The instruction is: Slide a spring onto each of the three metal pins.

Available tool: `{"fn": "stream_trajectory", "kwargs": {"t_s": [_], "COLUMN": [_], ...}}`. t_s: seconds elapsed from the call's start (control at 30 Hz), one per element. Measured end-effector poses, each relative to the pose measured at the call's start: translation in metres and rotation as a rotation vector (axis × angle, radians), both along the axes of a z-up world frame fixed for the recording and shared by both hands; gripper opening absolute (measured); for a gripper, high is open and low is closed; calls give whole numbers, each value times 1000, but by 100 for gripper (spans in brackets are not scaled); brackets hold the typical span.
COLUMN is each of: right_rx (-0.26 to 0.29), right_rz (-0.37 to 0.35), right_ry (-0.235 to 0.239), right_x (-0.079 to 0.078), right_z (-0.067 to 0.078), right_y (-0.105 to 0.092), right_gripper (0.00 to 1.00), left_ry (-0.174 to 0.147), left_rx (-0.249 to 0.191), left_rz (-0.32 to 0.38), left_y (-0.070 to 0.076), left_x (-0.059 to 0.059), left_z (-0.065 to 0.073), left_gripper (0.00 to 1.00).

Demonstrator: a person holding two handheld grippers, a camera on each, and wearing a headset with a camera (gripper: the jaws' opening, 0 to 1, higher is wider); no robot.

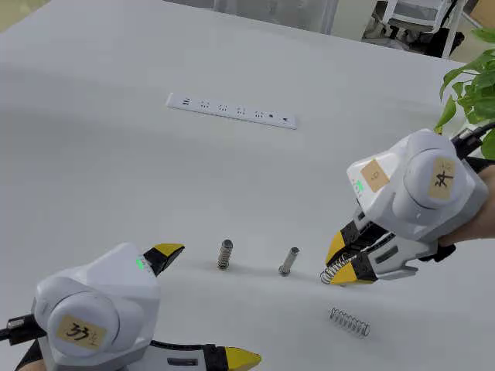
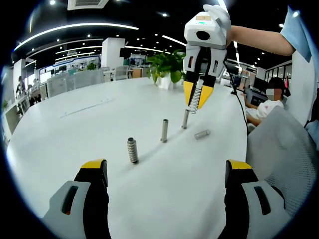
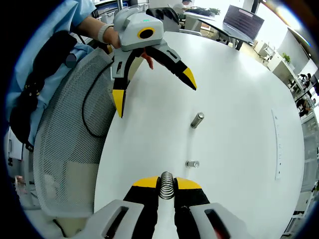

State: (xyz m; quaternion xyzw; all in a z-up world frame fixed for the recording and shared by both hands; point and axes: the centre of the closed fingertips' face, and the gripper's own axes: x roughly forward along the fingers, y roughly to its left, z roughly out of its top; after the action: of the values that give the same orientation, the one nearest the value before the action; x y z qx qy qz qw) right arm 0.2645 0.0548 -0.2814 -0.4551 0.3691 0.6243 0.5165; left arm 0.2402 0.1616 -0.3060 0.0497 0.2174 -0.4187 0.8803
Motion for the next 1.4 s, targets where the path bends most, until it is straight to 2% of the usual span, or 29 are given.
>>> {"fn": "stream_trajectory", "kwargs": {"t_s": [0.17,0.43,0.93,1.4], "right_rx": [-32,-50,-70,-101], "right_rz": [32,49,87,113], "right_ry": [-38,-65,-61,-57], "right_x": [14,31,40,42], "right_z": [-2,-7,-17,-24], "right_y": [2,8,20,20], "right_gripper": [7,7,7,7], "left_ry": [1,6,20,37], "left_rx": [1,-2,-8,-15], "left_rz": [-5,-13,-4,6], "left_y": [-1,-8,-8,-6], "left_x": [-1,-1,-1,-2], "left_z": [1,2,0,-4], "left_gripper": [98,96,95,93]}}
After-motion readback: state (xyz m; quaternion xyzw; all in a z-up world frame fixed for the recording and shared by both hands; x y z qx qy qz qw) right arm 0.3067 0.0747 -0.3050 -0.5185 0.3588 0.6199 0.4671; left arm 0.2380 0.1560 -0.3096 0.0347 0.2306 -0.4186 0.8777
